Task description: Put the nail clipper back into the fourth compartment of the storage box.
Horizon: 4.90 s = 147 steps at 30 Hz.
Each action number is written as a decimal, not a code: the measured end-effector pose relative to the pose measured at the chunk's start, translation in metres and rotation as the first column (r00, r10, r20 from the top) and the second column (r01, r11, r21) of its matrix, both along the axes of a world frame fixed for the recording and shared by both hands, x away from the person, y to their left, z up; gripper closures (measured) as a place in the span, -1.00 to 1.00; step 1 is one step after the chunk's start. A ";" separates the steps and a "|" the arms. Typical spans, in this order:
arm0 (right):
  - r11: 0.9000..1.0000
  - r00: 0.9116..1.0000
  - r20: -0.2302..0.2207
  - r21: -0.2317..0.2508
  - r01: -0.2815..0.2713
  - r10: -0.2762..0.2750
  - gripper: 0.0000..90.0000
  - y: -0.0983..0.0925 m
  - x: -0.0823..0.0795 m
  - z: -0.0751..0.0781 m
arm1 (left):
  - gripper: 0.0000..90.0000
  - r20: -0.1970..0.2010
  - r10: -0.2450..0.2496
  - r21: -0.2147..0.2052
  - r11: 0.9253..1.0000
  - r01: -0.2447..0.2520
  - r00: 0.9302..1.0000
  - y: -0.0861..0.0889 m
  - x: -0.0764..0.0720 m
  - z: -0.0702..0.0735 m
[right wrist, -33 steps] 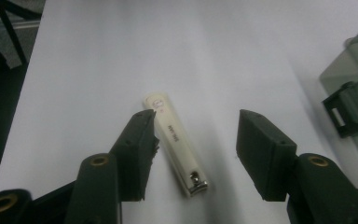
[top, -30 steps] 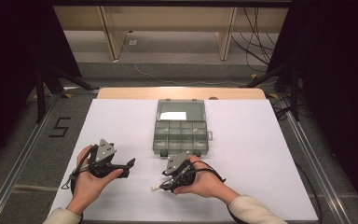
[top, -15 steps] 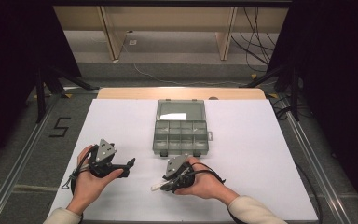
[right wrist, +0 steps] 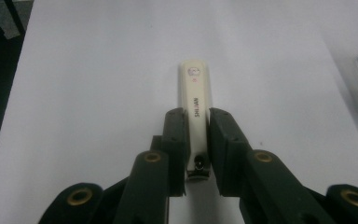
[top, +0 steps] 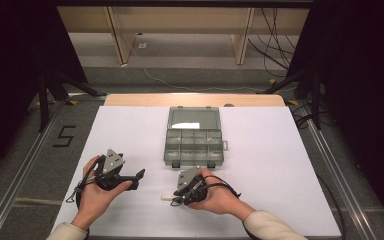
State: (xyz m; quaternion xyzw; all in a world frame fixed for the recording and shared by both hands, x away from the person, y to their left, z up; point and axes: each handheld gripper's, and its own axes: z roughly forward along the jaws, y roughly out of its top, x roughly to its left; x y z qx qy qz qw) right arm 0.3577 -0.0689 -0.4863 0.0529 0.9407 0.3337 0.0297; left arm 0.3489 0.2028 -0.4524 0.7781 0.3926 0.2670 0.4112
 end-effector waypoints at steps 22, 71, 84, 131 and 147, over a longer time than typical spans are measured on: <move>0.999 0.999 -0.035 -0.012 0.037 -0.038 0.73 0.000 0.001 0.009 | -0.75 0.010 0.014 -0.007 1.000 -0.014 1.000 0.001 -0.001 0.001; 0.991 0.993 -0.044 0.060 0.115 -0.113 0.73 -0.010 0.009 0.037 | -0.71 0.012 0.024 -0.011 1.000 -0.024 1.000 0.002 -0.001 0.002; 0.985 0.988 -0.038 0.089 0.149 -0.146 0.73 -0.018 0.015 0.048 | -0.70 0.018 0.014 -0.012 1.000 -0.014 1.000 0.003 0.000 0.002; 0.944 0.958 -0.023 0.165 0.285 -0.285 0.73 -0.051 0.043 0.070 | -0.68 0.017 0.024 -0.021 0.999 -0.024 1.000 0.002 0.000 0.002; 0.920 0.938 -0.024 0.189 0.344 -0.346 0.73 -0.065 0.053 0.076 | -0.68 0.014 0.025 -0.005 1.000 -0.025 1.000 0.003 0.000 0.002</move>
